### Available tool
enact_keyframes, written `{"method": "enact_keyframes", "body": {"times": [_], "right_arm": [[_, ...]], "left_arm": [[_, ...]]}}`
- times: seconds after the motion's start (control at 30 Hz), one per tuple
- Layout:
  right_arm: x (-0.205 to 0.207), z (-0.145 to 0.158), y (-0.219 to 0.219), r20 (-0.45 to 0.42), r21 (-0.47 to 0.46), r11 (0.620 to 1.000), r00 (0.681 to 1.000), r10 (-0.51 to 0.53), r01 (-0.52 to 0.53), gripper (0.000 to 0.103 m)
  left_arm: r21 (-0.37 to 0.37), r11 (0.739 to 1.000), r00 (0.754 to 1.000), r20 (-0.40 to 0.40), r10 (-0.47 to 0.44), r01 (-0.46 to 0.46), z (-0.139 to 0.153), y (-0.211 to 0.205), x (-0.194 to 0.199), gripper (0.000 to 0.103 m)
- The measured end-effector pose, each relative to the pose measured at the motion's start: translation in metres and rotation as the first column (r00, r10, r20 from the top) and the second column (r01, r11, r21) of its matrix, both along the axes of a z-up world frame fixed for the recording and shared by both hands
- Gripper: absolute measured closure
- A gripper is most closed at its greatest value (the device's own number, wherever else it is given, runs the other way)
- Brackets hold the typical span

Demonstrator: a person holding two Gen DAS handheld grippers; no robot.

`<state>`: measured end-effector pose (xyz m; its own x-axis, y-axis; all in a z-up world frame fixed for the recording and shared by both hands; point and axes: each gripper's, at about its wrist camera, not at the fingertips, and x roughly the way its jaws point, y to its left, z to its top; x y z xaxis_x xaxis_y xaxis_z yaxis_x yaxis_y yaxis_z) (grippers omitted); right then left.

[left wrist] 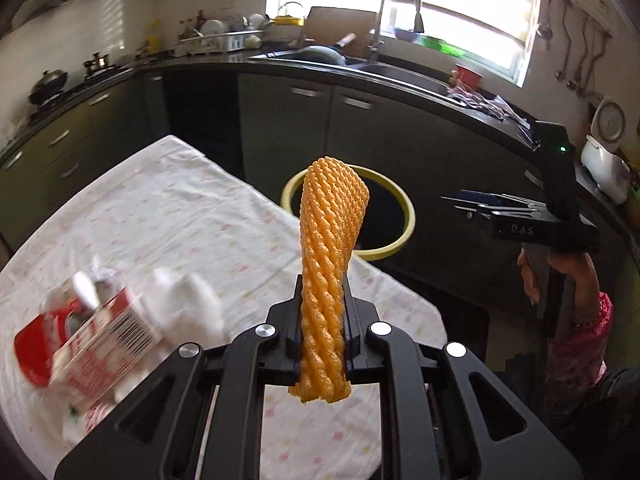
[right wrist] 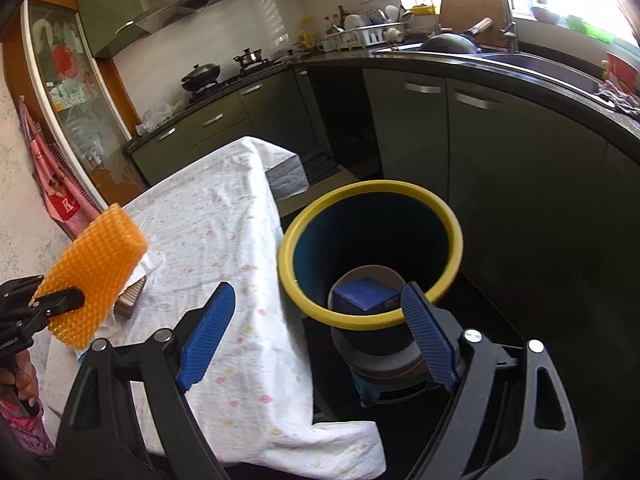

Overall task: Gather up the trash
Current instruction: 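Carry the foam net with the left gripper over the bin and release, then move the right gripper to the water bottle and grasp its middle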

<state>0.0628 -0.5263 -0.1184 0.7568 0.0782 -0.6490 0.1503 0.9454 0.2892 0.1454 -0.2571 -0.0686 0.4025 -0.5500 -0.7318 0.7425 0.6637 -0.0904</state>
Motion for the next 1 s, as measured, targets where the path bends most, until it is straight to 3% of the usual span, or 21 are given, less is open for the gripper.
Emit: {"method": "enact_keyframes", "body": {"times": [0.23,0.4,0.53,0.6,0.7,0.83,1.0], "right_arm": [[-0.025,-0.013,-0.048,0.004,0.026,0.993,0.994,-0.112,0.111,0.022],[-0.034,-0.027,-0.072,-0.010,0.051,0.986,0.987,-0.158,0.159,0.022],[-0.036,-0.034,-0.083,-0.021,0.066,0.981,0.983,-0.181,0.182,0.022],[-0.036,-0.037,-0.086,-0.026,0.068,0.979,0.981,-0.190,0.192,0.021],[-0.036,-0.037,-0.087,-0.027,0.067,0.977,0.979,-0.200,0.201,0.020],[-0.035,-0.037,-0.087,-0.025,0.060,0.978,0.979,-0.201,0.202,0.020],[-0.029,-0.037,-0.079,-0.034,0.049,0.981,0.982,-0.186,0.187,0.019]], "left_arm": [[0.079,0.995,0.995,-0.093,-0.046,0.053,-0.038,-0.124,0.064,0.088],[0.135,0.990,0.990,-0.141,-0.025,0.044,-0.070,-0.180,0.104,0.088],[0.173,0.985,0.989,-0.151,0.005,0.021,-0.087,-0.209,0.127,0.082],[0.186,0.983,0.986,-0.163,0.033,-0.002,-0.097,-0.221,0.139,0.073],[0.191,0.981,0.984,-0.164,0.066,-0.034,-0.105,-0.228,0.148,0.047],[0.165,0.985,0.983,-0.167,0.078,-0.050,-0.099,-0.221,0.147,0.036],[0.091,0.994,0.987,-0.137,0.079,-0.067,-0.066,-0.183,0.125,0.023]]}}
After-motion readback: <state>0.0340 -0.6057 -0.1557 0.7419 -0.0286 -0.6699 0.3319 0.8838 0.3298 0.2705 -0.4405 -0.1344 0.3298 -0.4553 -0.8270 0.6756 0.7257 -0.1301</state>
